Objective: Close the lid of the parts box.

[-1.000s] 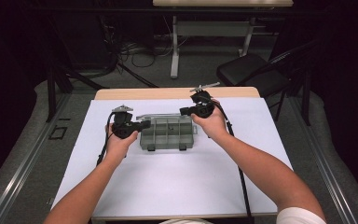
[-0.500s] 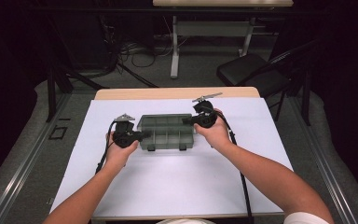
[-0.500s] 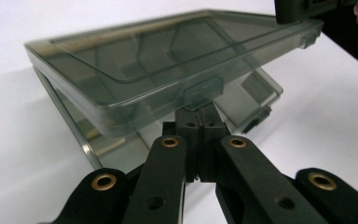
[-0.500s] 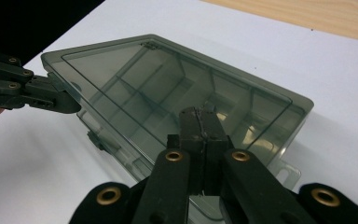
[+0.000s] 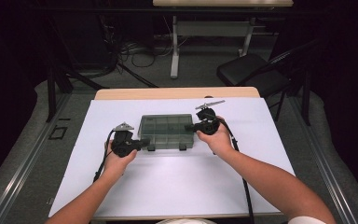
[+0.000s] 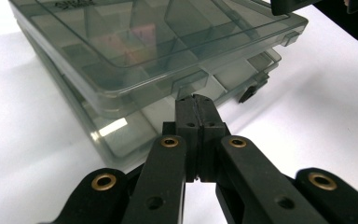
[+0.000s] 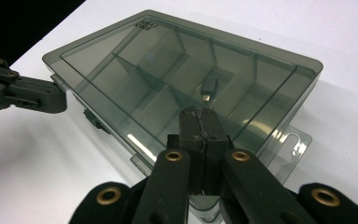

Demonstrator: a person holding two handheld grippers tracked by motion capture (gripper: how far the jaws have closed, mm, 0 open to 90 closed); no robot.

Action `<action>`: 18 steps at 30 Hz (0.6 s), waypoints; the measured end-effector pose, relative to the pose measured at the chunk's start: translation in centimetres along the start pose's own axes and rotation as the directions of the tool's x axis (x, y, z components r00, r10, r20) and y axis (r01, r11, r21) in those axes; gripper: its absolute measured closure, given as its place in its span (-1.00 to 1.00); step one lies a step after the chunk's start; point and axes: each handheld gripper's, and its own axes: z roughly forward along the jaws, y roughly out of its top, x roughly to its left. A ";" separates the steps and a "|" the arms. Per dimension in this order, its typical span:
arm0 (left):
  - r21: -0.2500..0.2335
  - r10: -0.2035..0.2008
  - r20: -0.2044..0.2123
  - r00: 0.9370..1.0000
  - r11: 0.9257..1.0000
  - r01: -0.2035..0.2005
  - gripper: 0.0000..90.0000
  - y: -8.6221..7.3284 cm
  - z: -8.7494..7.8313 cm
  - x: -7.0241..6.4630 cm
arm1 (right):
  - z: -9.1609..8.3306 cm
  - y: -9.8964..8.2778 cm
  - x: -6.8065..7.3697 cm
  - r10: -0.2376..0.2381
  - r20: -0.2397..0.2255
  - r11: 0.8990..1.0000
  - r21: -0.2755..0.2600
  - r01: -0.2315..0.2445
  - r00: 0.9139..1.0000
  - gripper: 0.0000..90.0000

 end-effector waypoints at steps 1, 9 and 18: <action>0.002 0.003 -0.003 1.000 1.000 -0.003 1.00 -0.1 -0.1 0.0 | 0.1 -0.1 0.0 0.001 -0.001 1.000 -0.007 -0.001 1.000 1.00; -0.006 0.005 -0.004 1.000 1.000 -0.005 1.00 -0.4 -1.2 -0.3 | 0.8 -1.5 -0.1 0.007 0.006 1.000 0.030 -0.007 1.000 1.00; -0.003 0.009 -0.035 0.999 1.000 -0.010 1.00 1.1 -0.1 0.1 | 1.1 -1.8 -0.3 0.023 0.003 0.999 0.041 -0.023 1.000 1.00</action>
